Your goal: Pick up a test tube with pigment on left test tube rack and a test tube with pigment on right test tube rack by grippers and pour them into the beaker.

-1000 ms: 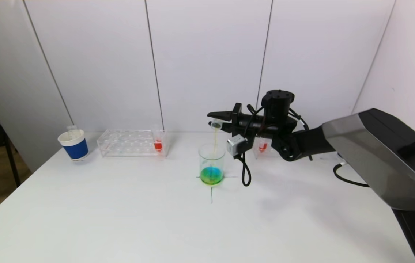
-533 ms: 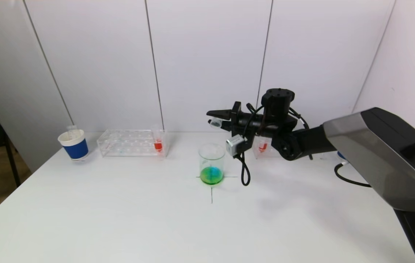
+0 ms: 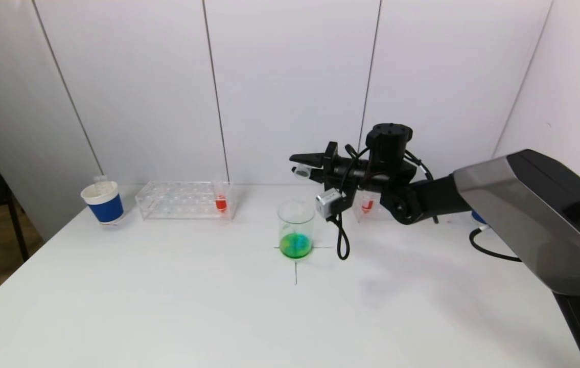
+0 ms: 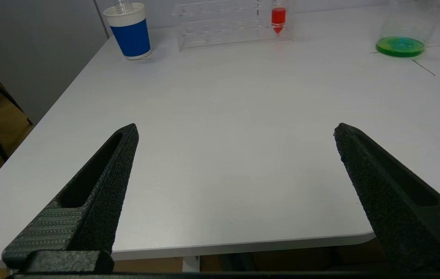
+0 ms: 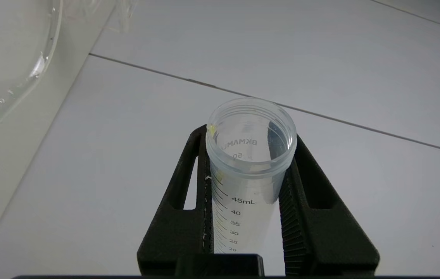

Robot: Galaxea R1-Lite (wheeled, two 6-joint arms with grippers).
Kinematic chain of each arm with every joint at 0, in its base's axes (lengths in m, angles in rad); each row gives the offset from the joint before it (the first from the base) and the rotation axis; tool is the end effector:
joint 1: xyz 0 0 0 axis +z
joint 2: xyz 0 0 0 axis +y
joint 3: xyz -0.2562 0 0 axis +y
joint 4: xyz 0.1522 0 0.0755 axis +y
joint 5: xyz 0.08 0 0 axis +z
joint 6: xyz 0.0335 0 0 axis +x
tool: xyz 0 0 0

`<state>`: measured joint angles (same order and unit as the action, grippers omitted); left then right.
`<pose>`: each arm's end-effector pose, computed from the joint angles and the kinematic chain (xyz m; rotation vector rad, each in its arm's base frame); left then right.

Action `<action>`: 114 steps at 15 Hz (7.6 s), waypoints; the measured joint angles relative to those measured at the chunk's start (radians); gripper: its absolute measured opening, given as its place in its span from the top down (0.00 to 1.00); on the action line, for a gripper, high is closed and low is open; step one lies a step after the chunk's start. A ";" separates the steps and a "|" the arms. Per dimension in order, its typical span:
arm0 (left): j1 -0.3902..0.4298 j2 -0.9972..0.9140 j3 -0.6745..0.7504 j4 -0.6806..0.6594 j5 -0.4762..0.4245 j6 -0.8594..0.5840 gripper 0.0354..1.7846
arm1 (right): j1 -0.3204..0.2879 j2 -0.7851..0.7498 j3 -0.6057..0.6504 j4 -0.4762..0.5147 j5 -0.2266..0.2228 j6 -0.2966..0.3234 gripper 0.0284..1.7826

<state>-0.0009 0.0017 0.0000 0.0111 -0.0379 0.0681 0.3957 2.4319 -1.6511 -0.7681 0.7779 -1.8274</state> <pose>0.0096 -0.0013 0.0742 0.0679 0.0115 -0.0392 0.4149 0.1988 0.1121 -1.5861 -1.0466 0.8264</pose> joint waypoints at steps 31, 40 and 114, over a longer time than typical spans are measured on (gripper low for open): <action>0.000 0.000 0.000 0.000 0.000 -0.001 0.01 | -0.311 -0.193 -0.169 0.267 -0.725 1.663 0.71; 0.000 0.000 0.000 0.000 0.000 -0.001 0.01 | -0.588 -0.246 0.019 0.245 -0.728 1.794 0.71; 0.001 0.000 0.000 0.000 0.000 0.000 0.01 | -0.564 -0.676 0.867 -0.150 -0.690 1.836 0.00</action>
<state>0.0000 0.0017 0.0000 0.0111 -0.0379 0.0677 -0.1679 1.7564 -0.7836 -0.9183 0.0874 0.0081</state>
